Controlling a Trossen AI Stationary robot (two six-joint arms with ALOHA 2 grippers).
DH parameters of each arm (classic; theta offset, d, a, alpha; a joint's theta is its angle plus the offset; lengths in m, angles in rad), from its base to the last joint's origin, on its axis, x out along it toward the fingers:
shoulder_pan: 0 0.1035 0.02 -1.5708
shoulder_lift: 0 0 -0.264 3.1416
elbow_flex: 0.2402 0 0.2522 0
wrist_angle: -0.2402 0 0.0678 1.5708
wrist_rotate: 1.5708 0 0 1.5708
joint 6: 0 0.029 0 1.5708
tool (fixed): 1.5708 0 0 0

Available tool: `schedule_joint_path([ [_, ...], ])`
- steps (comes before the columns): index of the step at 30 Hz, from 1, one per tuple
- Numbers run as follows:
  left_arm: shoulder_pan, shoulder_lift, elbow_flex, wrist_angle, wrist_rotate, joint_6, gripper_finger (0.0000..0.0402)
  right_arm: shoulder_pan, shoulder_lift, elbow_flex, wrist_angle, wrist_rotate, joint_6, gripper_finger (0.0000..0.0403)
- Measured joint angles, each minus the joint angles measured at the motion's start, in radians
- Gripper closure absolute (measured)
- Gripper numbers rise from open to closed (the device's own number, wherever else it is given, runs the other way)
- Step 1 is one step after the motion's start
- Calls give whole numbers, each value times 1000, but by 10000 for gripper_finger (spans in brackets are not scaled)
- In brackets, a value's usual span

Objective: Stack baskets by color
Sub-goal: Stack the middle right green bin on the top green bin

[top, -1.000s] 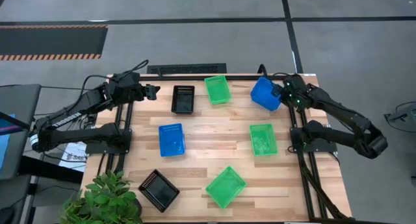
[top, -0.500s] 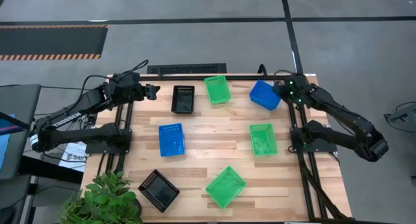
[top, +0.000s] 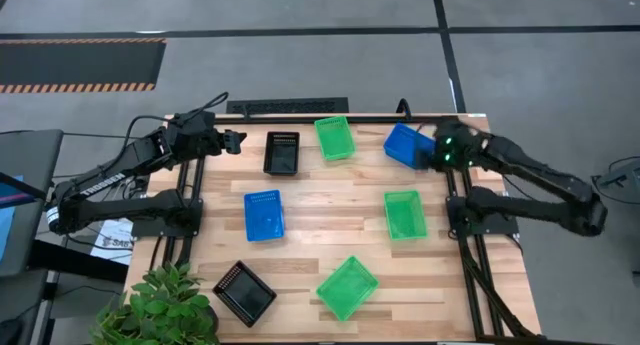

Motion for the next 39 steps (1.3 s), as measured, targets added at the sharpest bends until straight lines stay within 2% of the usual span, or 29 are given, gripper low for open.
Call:
schedule_joint_path([
  [6,0,0,0,0,0,7,237,248,126,0,-214,1,121,187],
  [11,0,0,0,0,0,14,237,425,233,0,-177,22,235,177],
  [16,0,0,0,0,0,8,237,529,342,0,-195,97,308,170],
  [22,0,0,0,0,0,6,237,576,440,0,-203,135,341,172],
  [29,0,0,0,0,0,4,237,575,531,0,-207,147,333,177],
  [35,0,0,0,-1,0,6,237,575,597,0,-198,144,297,229],
  [39,0,0,0,-1,0,7,237,575,611,0,-175,143,295,286],
])
